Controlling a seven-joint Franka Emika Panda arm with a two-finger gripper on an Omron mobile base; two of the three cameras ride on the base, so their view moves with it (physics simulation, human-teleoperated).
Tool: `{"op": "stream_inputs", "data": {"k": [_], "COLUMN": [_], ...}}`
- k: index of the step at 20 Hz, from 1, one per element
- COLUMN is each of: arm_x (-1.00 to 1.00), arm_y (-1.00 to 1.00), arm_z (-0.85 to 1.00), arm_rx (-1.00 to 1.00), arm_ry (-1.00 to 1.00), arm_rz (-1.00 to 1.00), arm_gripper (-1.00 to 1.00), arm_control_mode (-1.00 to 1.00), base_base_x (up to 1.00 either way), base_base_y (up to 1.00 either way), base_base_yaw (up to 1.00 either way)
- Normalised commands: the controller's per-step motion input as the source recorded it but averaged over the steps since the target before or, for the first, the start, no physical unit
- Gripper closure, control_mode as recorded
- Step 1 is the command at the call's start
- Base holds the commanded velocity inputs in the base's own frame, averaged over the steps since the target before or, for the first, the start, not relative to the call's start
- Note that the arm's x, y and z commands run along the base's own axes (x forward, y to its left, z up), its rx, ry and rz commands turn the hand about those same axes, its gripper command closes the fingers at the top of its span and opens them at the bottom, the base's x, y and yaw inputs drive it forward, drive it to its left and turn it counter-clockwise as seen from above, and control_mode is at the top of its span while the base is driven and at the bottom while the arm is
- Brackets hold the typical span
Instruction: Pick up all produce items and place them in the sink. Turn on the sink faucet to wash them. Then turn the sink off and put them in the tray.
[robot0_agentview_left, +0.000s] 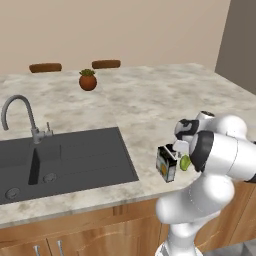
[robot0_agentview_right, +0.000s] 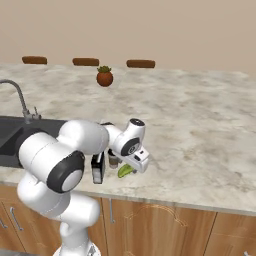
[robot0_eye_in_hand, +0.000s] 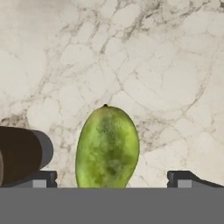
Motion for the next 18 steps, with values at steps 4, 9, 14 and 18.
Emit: {"op": "stream_inputs", "data": {"k": [4,9,14,18], "arm_x": [0.0,-0.02,-0.3,-0.23], "arm_y": [0.01,0.0,0.14,0.32], "arm_z": [-0.24,-0.25,-0.16,-0.13], "arm_rx": [0.0,0.0,0.0,0.0], "arm_ry": [0.0,0.0,0.0,0.0], "arm_rz": [0.0,0.0,0.0,0.0], "arm_gripper": [-1.0,-1.0,-1.0,-1.0], "arm_control_mode": [-1.0,-1.0,-1.0,-1.0], "base_base_x": [0.0,0.0,0.0,0.0], "base_base_y": [0.0,0.0,0.0,0.0], "base_base_yaw": [0.0,0.0,0.0,0.0]}}
